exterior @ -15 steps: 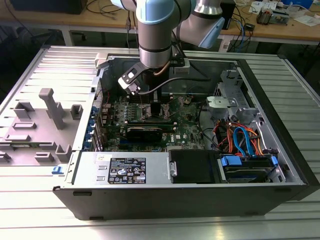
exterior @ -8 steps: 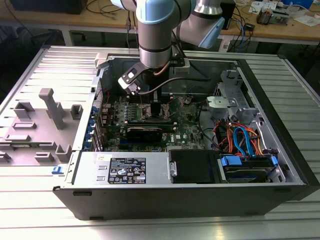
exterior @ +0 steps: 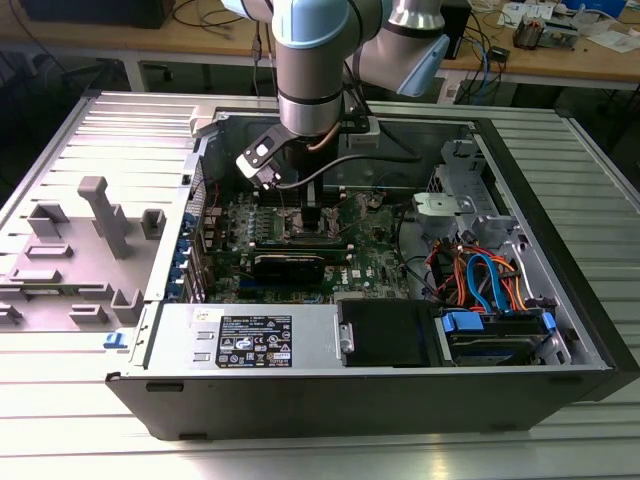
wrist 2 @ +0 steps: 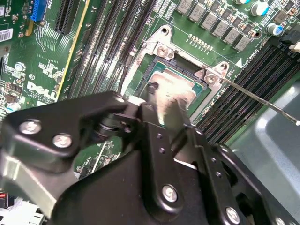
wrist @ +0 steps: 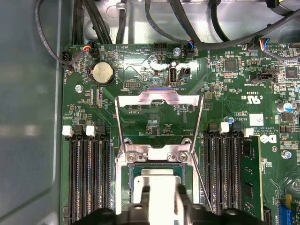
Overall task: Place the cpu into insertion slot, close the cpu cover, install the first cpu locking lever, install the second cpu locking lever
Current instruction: 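Place the cpu into insertion slot, then close the cpu cover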
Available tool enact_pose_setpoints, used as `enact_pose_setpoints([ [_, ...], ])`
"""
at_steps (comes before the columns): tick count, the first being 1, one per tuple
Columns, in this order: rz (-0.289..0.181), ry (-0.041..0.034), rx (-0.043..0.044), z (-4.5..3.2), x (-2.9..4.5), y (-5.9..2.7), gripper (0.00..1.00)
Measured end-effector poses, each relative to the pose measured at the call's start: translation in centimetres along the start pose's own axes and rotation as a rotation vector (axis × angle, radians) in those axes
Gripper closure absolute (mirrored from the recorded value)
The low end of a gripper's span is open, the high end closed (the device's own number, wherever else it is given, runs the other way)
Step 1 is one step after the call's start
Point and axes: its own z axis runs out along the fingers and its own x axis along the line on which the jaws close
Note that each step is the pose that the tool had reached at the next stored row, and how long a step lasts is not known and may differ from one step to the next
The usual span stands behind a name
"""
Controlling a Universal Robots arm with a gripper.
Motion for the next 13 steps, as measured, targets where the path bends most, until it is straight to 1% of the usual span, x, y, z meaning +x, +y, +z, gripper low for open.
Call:
enact_pose_setpoints([
  [4, 0.0, -0.0001, 0.0, 0.0, 0.01, 0.0, 0.89],
  [13, 0.0, -0.001, -0.0001, -0.02, 0.07, 0.0, 0.89],
])
